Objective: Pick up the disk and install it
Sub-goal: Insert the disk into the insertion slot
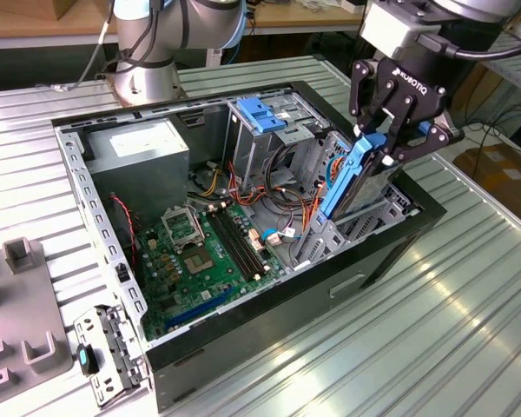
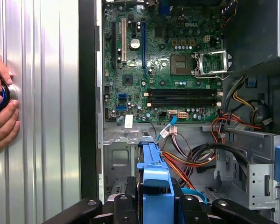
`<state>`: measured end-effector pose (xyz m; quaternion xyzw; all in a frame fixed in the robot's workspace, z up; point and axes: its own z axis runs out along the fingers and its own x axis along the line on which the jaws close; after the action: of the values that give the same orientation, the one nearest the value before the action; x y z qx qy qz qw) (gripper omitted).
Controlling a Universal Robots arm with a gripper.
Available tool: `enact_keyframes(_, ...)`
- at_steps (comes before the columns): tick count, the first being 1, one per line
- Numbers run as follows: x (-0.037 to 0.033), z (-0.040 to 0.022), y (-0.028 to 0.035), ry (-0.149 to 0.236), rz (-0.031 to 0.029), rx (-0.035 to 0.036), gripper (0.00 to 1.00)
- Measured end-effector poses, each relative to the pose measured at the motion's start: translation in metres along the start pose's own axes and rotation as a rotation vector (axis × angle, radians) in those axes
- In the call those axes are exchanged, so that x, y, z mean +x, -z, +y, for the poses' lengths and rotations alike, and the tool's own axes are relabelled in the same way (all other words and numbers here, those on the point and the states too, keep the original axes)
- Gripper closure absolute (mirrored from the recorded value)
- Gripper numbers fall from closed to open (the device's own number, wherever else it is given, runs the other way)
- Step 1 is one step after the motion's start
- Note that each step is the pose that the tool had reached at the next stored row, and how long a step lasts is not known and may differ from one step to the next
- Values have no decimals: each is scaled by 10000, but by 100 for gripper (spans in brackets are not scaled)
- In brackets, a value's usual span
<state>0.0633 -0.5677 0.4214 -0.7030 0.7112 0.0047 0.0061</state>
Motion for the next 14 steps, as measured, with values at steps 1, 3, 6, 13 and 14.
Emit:
enact_keyframes(1, 1, 0, -28, 0, 0, 0, 63)
enact_keyframes(3, 1, 0, -63, 0, 1, 1, 63)
enact_keyframes(6, 2, 0, -109, 0, 1, 1, 63)
enact_keyframes(13, 4, 0, -237, 0, 1, 4, 63)
enact_keyframes(14, 4, 1, -249, 0, 1, 4, 63)
